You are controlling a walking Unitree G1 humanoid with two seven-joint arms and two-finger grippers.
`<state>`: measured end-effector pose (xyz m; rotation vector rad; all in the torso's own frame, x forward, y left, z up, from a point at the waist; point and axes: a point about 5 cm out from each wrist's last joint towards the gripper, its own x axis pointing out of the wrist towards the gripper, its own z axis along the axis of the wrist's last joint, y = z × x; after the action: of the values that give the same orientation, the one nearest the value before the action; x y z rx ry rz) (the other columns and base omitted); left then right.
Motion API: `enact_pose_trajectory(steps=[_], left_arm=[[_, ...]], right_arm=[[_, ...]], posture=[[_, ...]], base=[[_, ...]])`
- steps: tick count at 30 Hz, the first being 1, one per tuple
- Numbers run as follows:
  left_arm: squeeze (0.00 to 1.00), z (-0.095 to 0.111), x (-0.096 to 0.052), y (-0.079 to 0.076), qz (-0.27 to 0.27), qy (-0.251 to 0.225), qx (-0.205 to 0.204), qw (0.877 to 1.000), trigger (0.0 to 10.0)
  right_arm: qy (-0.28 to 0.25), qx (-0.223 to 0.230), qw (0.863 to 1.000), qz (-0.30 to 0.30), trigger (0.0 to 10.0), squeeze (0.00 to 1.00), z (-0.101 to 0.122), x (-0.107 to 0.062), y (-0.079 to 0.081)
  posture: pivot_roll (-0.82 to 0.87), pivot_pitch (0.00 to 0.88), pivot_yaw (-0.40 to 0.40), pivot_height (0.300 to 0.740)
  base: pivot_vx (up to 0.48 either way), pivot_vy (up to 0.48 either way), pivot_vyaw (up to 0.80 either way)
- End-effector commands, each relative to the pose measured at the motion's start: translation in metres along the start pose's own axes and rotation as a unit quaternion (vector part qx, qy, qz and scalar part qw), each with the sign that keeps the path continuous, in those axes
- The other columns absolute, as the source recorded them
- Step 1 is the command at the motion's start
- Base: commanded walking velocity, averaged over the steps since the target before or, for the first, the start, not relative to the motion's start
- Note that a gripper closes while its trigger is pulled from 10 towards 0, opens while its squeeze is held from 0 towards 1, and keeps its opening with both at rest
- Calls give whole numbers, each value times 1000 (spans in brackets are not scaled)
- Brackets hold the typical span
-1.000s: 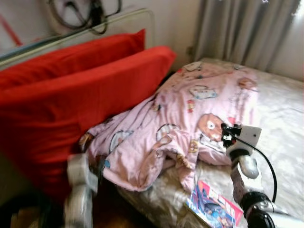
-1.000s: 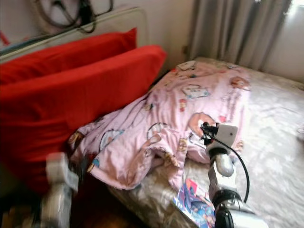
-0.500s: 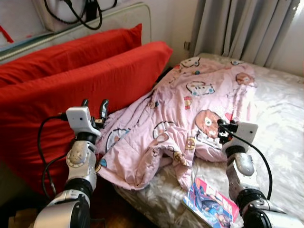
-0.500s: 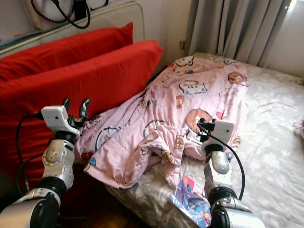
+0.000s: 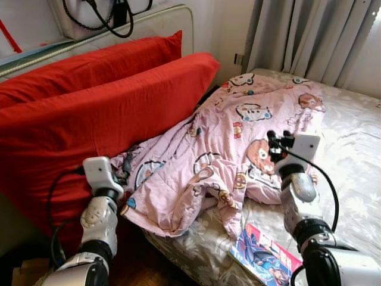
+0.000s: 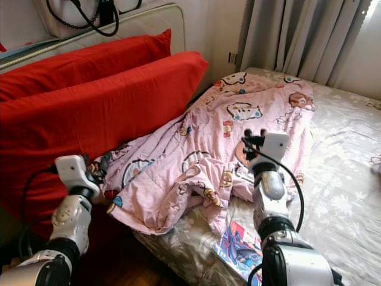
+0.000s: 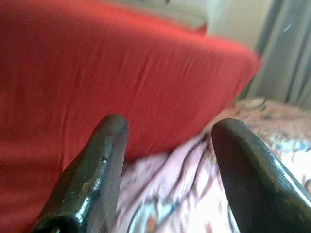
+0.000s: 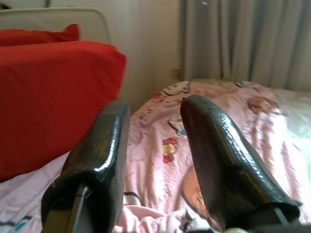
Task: Clean up the room
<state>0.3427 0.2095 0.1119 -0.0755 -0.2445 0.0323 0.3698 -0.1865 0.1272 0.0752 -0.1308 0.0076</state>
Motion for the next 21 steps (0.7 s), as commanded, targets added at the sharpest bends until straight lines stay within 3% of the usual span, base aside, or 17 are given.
enact_pose_trajectory(steps=[1, 8, 21], left_arm=[[0, 4, 3, -7, -18, -10, 7, 1000, 10000], [0, 2, 1, -5, -13, -7, 7, 1000, 10000], [0, 3, 2, -6, -21, -11, 6, 1000, 10000]], right_arm=[[5, 4, 1000, -1, 10000, 0, 1, 2, 1], [-7, -11, 1000, 19, 10000, 0, 2, 1, 7], [-1, -15, 1000, 7, 10000, 0, -7, -9, -2]], posture=[[43, 0, 2, 740], [43, 0, 2, 740], [28, 0, 11, 740]], base=[[0, 0, 0], [0, 0, 0], [0, 0, 0]])
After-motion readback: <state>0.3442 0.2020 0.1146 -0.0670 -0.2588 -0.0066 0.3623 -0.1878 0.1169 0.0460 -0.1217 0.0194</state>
